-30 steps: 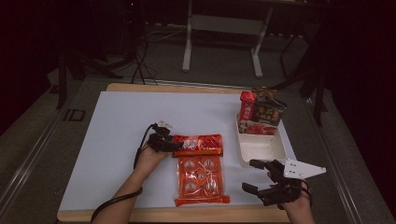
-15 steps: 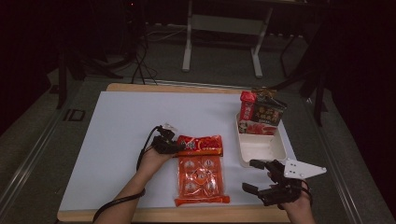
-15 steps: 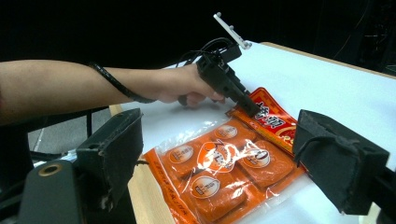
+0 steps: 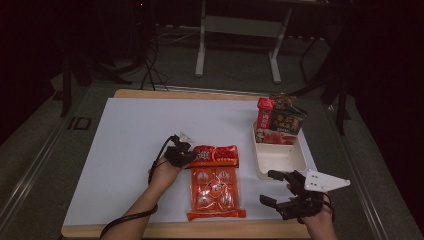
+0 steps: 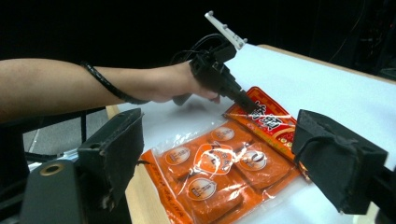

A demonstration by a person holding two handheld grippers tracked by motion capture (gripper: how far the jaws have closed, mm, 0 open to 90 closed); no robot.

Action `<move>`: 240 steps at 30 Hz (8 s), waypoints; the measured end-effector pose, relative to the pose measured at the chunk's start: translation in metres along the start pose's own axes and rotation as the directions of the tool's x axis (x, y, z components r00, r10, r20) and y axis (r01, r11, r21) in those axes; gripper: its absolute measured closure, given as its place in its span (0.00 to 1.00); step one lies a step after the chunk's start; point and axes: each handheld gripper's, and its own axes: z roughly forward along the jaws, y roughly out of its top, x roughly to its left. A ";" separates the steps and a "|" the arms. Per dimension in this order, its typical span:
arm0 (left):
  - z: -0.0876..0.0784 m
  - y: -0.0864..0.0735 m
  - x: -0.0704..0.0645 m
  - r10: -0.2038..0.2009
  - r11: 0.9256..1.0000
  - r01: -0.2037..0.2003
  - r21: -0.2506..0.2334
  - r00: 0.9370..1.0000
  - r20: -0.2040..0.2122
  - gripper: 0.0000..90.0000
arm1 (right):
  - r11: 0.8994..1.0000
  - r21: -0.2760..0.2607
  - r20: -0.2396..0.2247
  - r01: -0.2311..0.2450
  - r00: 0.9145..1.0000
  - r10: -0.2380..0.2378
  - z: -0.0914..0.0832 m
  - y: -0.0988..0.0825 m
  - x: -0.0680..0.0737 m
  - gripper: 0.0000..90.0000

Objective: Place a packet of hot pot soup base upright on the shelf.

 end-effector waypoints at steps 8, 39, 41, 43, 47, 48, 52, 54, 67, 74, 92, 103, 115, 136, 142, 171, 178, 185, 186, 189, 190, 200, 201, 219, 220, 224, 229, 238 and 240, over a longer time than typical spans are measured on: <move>-0.021 0.002 -0.008 0.049 0.995 -0.049 -0.091 0.999 0.007 1.00 | 0.999 -0.007 0.050 0.036 0.998 -0.036 -0.004 0.001 -0.002 0.19; -0.112 0.017 -0.047 0.210 0.920 -0.158 -0.358 0.971 0.112 1.00 | 1.000 0.020 0.183 -0.022 0.983 0.017 0.018 0.030 -0.033 0.12; -0.115 0.018 -0.050 0.217 0.917 -0.161 -0.366 0.969 0.119 1.00 | 1.000 0.021 0.183 -0.020 0.983 0.016 0.019 0.030 -0.034 0.12; -0.122 0.019 -0.059 0.251 0.900 -0.184 -0.394 0.960 0.125 1.00 | 0.999 0.024 0.178 -0.021 0.984 0.016 0.024 0.031 -0.037 0.11; -0.126 0.020 -0.065 0.272 0.889 -0.197 -0.413 0.953 0.131 1.00 | 0.999 0.027 0.164 -0.023 0.986 0.018 0.028 0.030 -0.039 0.11; -0.128 0.020 -0.067 0.285 0.883 -0.208 -0.421 0.949 0.130 1.00 | 0.999 0.030 0.154 -0.023 0.988 0.018 0.030 0.029 -0.039 0.11; -0.131 0.019 -0.071 0.299 0.872 -0.208 -0.443 0.943 0.145 1.00 | 0.998 0.044 0.133 -0.039 0.991 0.033 0.036 0.026 -0.041 0.15; -0.132 0.018 -0.073 0.306 0.866 -0.209 -0.455 0.940 0.151 1.00 | 0.997 0.054 0.130 -0.050 0.991 0.043 0.039 0.024 -0.043 0.15; -0.135 0.016 -0.075 0.305 0.860 -0.190 -0.474 0.935 0.179 1.00 | 0.992 0.094 -0.040 -0.079 0.996 0.083 0.049 0.017 -0.048 0.83; -0.144 0.015 -0.072 0.307 0.852 -0.179 -0.492 0.932 0.193 1.00 | 0.994 0.104 -0.086 -0.037 0.995 0.046 0.041 0.030 -0.032 1.00; -0.174 0.032 -0.062 0.352 0.792 -0.169 -0.587 0.911 0.213 0.98 | 0.998 0.043 -0.055 0.046 0.998 -0.043 0.028 0.091 -0.017 1.00; -0.183 0.030 -0.056 0.263 0.768 -0.086 -0.634 0.946 0.191 0.34 | 0.998 -0.027 -0.001 0.059 0.998 -0.059 0.009 0.129 -0.029 1.00; -0.170 -0.004 -0.048 0.197 0.800 -0.053 -0.597 0.964 0.178 0.02 | 0.994 -0.092 0.094 0.064 0.994 -0.056 -0.026 0.151 -0.056 1.00; -0.153 -0.065 -0.041 0.173 0.844 -0.039 -0.535 0.964 0.203 0.03 | 0.997 -0.082 0.206 0.008 0.979 0.009 -0.069 0.126 -0.110 1.00; -0.146 -0.077 -0.041 0.174 0.866 -0.052 -0.497 0.963 0.204 0.02 | 0.998 -0.069 0.205 -0.010 0.978 0.024 -0.067 0.117 -0.116 1.00; -0.122 -0.098 -0.036 0.123 0.896 -0.009 -0.445 0.966 0.227 0.02 | 0.991 -0.071 0.241 -0.118 0.962 0.132 -0.066 0.056 -0.133 1.00; -0.119 -0.098 -0.037 0.120 0.899 -0.009 -0.438 0.967 0.227 0.03 | 0.990 -0.048 0.321 -0.134 0.936 0.143 -0.074 0.042 -0.135 1.00; -0.119 -0.099 -0.037 0.119 0.897 -0.005 -0.441 0.965 0.232 0.02 | 0.989 -0.063 0.376 -0.134 0.915 0.148 -0.079 0.042 -0.134 0.88; -0.119 -0.099 -0.037 0.117 0.898 -0.003 -0.440 0.965 0.233 0.03 | 0.989 -0.071 0.390 -0.130 0.909 0.148 -0.080 0.045 -0.133 0.83; -0.118 -0.099 -0.037 0.115 0.899 0.000 -0.438 0.965 0.237 0.03 | 0.991 -0.078 0.418 -0.108 0.899 0.131 -0.082 0.054 -0.128 0.79; -0.118 -0.099 -0.037 0.115 0.899 0.001 -0.438 0.965 0.237 0.03 | 0.992 -0.079 0.428 -0.102 0.895 0.126 -0.082 0.058 -0.127 0.77; -0.118 -0.100 -0.037 0.109 0.898 0.009 -0.441 0.964 0.243 0.02 | 0.986 -0.131 0.445 -0.100 0.883 0.149 -0.093 0.080 -0.122 0.76; -0.118 -0.099 -0.037 0.113 0.898 0.005 -0.439 0.964 0.241 0.02 | 0.985 -0.146 0.428 -0.093 0.892 0.147 -0.094 0.082 -0.120 0.71; -0.117 -0.100 -0.037 0.113 0.898 0.006 -0.440 0.964 0.242 0.02 | 0.993 -0.097 0.234 -0.064 0.968 0.085 -0.049 0.101 -0.068 0.30; -0.118 -0.101 -0.037 0.111 0.899 0.006 -0.439 0.964 0.242 0.02 | 0.994 -0.089 0.227 -0.058 0.971 0.077 -0.046 0.100 -0.066 0.27; -0.118 -0.101 -0.037 0.111 0.898 0.006 -0.440 0.964 0.241 0.02 | 0.993 -0.098 0.196 -0.070 0.977 0.088 -0.036 0.094 -0.062 0.21; -0.119 -0.101 -0.037 0.112 0.897 0.006 -0.442 0.964 0.240 0.02 | 0.995 -0.080 0.178 -0.067 0.981 0.080 -0.020 0.080 -0.056 0.17; -0.119 -0.102 -0.037 0.117 0.896 0.001 -0.443 0.964 0.239 0.02 | 0.997 -0.031 0.140 -0.069 0.988 0.073 -0.001 0.055 -0.046 0.17; -0.119 -0.102 -0.038 0.117 0.897 0.000 -0.441 0.964 0.238 0.02 | 0.997 -0.020 0.134 -0.080 0.988 0.082 0.003 0.048 -0.045 0.17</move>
